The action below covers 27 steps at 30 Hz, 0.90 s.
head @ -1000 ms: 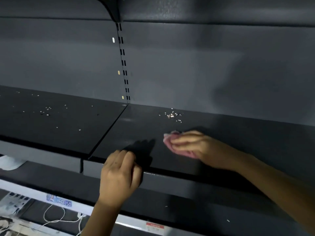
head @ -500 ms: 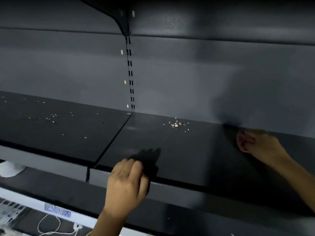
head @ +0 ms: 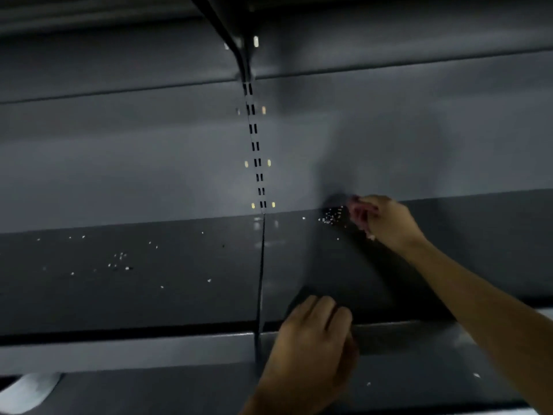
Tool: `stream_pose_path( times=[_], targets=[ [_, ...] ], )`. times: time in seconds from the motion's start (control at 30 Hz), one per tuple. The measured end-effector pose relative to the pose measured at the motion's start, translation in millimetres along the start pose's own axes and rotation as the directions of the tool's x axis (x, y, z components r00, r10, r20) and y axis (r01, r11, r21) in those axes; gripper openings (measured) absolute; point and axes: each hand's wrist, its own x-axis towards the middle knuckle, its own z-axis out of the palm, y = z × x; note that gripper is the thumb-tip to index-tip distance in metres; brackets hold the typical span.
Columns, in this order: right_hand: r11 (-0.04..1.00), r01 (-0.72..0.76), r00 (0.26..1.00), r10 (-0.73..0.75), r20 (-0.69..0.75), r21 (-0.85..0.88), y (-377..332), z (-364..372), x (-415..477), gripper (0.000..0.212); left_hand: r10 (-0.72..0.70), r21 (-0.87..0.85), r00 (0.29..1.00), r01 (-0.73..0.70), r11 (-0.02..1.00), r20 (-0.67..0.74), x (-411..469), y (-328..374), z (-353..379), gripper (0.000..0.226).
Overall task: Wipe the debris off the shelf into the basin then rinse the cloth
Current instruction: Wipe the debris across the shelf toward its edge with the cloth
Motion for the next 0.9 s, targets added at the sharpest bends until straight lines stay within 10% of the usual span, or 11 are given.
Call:
stream_pose_path(
  times=[0.2, 0.4, 0.77, 0.9],
  targets=[
    [0.957, -0.189, 0.951, 0.124, -0.282, -0.218, 36, -68, -48, 0.028, 0.052, 0.012, 0.996, -0.054, 0.998, 0.076, -3, -27, -21, 0.019],
    [0.818, -0.405, 0.914, 0.367, -0.170, -0.408, 77, -78, -34, 0.029, 0.007, -0.072, 0.995, 0.000, 0.997, 0.103, -2, -29, -21, 0.023],
    [0.884, -0.131, 0.991, 0.129, -0.036, -0.448, 34, 14, 35, 0.024, -0.018, 0.028, 1.000, 0.017, 0.999, 0.011, 0, -26, 3, 0.026],
    [0.973, 0.057, 0.985, -0.019, 0.169, -0.225, -4, 28, 25, 0.020, -0.020, 0.063, 1.000, 0.020, 0.998, 0.000, -2, -24, 1, 0.022]
  ],
)
